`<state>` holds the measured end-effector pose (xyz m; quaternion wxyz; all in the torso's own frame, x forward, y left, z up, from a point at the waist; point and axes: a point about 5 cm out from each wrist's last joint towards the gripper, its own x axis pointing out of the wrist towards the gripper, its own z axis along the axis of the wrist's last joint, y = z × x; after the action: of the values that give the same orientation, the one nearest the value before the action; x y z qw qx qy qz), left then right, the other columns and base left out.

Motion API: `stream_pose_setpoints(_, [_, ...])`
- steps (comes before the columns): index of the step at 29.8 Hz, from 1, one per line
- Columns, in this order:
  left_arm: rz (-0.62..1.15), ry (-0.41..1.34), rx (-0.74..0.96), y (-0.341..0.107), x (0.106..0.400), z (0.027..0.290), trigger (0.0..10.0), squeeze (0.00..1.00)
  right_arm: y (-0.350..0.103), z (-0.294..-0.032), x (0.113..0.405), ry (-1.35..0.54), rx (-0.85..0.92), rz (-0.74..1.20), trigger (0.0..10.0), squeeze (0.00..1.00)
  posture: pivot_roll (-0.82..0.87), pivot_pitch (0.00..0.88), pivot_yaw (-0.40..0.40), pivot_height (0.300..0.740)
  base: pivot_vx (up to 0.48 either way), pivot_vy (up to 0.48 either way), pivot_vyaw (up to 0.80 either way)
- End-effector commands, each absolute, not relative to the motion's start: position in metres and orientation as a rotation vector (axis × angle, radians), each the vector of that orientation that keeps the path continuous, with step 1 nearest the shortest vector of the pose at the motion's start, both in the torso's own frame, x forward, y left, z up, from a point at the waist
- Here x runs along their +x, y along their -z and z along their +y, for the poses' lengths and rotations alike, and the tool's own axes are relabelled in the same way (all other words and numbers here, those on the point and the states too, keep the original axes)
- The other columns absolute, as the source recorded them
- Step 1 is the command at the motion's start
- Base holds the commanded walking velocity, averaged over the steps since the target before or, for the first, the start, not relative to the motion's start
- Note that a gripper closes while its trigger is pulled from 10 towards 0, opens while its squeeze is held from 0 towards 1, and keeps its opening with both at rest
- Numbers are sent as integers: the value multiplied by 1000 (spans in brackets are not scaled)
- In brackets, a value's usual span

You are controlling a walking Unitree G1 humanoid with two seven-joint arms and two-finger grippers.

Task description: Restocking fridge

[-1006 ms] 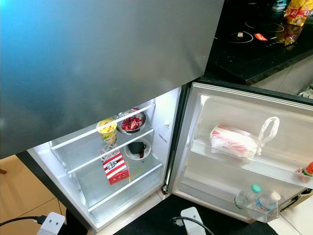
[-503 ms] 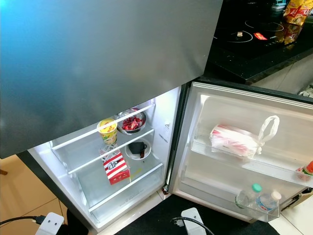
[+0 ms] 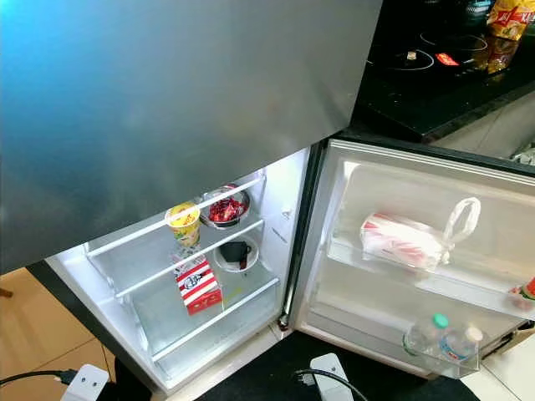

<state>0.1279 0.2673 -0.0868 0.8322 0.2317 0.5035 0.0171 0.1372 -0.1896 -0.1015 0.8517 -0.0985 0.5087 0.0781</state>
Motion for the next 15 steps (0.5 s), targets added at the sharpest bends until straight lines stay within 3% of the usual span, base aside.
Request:
stream_pose_setpoints(1, [1074, -29, 489, 89, 127, 263, 10000, 0, 102, -192, 135, -148, -204, 1074, 10000, 0, 43, 0, 26, 740, 0, 0, 0])
stream_pose_setpoints(15, [1076, -21, 491, 88, 125, 266, 10000, 0, 101, -197, 134, -141, -211, 1074, 10000, 0, 32, 0, 21, 740, 0, 0, 0])
